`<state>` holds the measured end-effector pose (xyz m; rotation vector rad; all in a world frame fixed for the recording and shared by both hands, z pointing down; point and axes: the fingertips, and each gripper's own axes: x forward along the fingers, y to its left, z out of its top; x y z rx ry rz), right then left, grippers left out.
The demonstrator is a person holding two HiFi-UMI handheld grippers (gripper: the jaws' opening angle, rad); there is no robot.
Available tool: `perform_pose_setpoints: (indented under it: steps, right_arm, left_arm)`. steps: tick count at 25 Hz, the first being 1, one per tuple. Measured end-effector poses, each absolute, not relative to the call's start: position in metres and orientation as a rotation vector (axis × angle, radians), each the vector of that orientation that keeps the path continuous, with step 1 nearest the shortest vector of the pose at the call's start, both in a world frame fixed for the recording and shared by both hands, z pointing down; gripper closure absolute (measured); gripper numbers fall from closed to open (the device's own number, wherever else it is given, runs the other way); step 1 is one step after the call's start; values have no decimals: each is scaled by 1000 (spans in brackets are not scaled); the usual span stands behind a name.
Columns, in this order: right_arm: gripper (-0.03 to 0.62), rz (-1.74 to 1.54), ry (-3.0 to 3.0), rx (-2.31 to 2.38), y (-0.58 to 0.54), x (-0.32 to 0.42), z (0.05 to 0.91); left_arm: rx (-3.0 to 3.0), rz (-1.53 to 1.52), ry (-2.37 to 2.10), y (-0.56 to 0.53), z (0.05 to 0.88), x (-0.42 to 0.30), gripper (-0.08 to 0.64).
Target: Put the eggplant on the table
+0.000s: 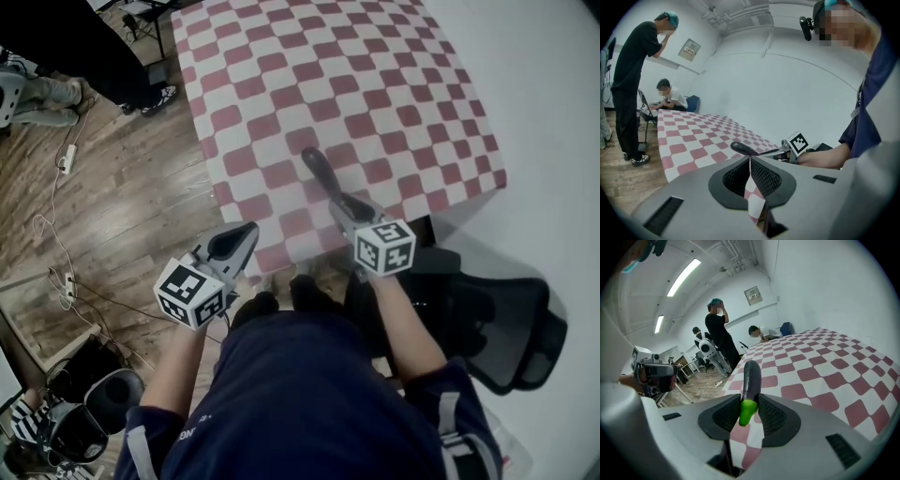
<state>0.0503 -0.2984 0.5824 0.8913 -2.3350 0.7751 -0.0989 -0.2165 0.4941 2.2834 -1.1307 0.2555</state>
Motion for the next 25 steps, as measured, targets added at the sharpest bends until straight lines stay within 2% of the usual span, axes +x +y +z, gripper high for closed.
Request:
perform_pose_setpoints:
  steps: [12, 25]
  right_arm:
    - [463, 765, -2259, 841, -375, 35, 655]
    - [462, 675, -2134, 784, -386, 25, 708]
  left_arm:
    - [2144, 298, -1222, -232, 520, -97, 529]
    - [2097, 333, -1246, -234, 529, -94, 528]
